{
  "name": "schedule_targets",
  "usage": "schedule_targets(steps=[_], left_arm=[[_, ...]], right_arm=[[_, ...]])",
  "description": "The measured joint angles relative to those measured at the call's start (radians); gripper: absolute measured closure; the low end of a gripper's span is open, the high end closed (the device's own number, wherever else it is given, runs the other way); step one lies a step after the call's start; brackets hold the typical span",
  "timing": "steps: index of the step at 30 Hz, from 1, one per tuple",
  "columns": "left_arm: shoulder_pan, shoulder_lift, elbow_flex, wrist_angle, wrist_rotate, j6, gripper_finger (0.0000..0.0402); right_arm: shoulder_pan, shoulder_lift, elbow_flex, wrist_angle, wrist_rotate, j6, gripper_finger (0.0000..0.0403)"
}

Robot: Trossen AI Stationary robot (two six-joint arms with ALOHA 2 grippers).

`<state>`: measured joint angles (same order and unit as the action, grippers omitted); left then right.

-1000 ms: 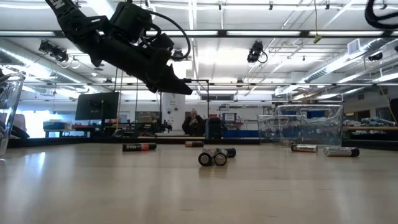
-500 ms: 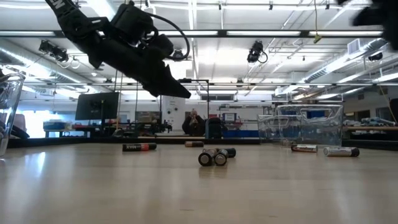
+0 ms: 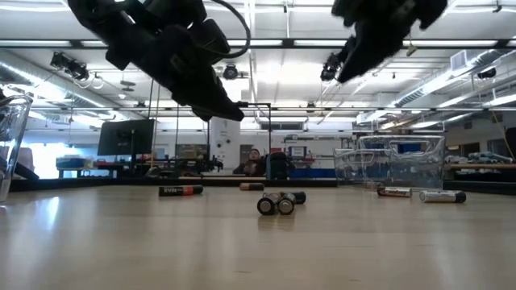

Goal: Sort batteries
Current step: Put the brown battery into the top transparent bin

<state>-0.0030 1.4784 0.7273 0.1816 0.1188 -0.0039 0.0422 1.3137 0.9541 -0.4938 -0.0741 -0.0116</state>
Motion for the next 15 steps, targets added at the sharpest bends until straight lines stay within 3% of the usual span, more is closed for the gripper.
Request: schedule_targets(steps=[6, 15], left_arm=[[-0.05, 0.0, 0.0, -0.03, -0.101, -0.03, 0.0388], [-0.065, 0.0, 0.0, -0.057, -0.255, -0.001, 0.0388]], right_arm=[[0.018, 0.12, -0.086, 0.237, -0.007, 0.03, 0.0378], [0.057, 0.328, -0.087, 0.488, -0.02, 0.068, 0.0322]])
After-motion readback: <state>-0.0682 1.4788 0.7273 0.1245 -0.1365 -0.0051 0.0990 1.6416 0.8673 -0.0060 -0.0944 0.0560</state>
